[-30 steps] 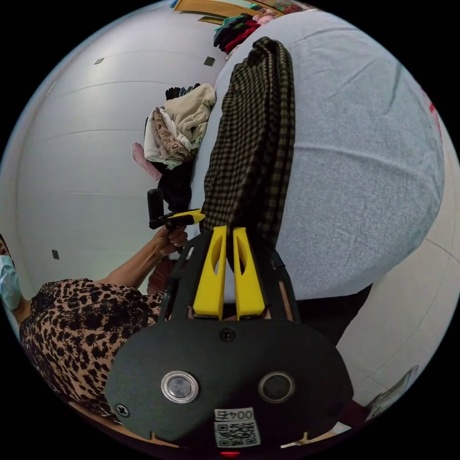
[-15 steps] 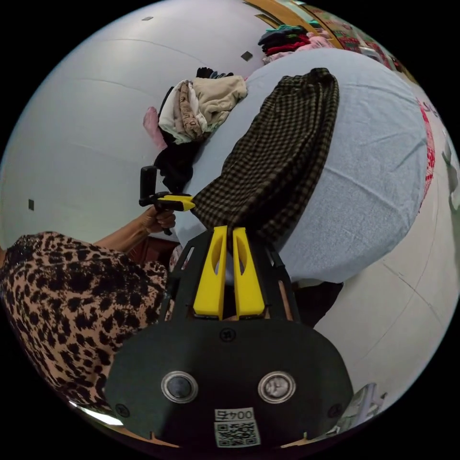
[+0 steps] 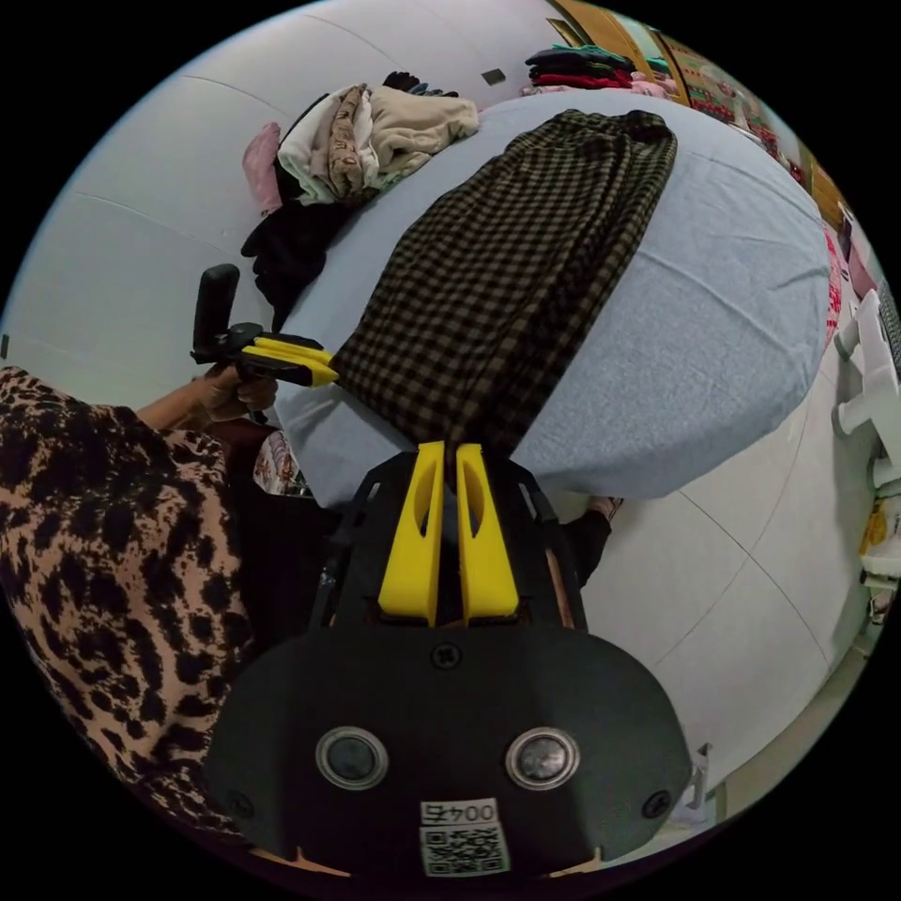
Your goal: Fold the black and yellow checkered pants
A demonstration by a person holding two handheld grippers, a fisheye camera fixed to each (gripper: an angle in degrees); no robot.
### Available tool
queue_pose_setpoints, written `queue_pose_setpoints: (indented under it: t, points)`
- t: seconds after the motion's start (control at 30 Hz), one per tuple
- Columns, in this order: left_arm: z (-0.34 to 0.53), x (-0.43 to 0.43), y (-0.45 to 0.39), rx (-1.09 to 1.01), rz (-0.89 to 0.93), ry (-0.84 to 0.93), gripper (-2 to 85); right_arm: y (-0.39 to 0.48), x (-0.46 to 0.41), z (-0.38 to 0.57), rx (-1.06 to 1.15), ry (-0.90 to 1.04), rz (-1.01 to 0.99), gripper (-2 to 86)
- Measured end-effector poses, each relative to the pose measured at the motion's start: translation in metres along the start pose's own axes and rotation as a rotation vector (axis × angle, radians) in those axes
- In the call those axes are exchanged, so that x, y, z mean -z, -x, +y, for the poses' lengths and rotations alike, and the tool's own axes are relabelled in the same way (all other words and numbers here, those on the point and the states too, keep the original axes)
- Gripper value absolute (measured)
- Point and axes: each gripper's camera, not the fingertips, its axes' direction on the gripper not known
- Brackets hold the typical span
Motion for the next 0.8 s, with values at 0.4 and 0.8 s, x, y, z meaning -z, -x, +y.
queue_pose_setpoints:
  t: [0.4,0.8]
  points:
    - [-0.012,-0.012,-0.007,0.092,-0.025,0.012,5.1,0.01,0.019,-0.046,-0.042,0.08,0.043,8.0]
    - [-0.122,-0.004,-0.033,0.01,-0.211,-0.127,8.2,0.046,0.002,-0.21,0.222,0.15,0.325,12.0]
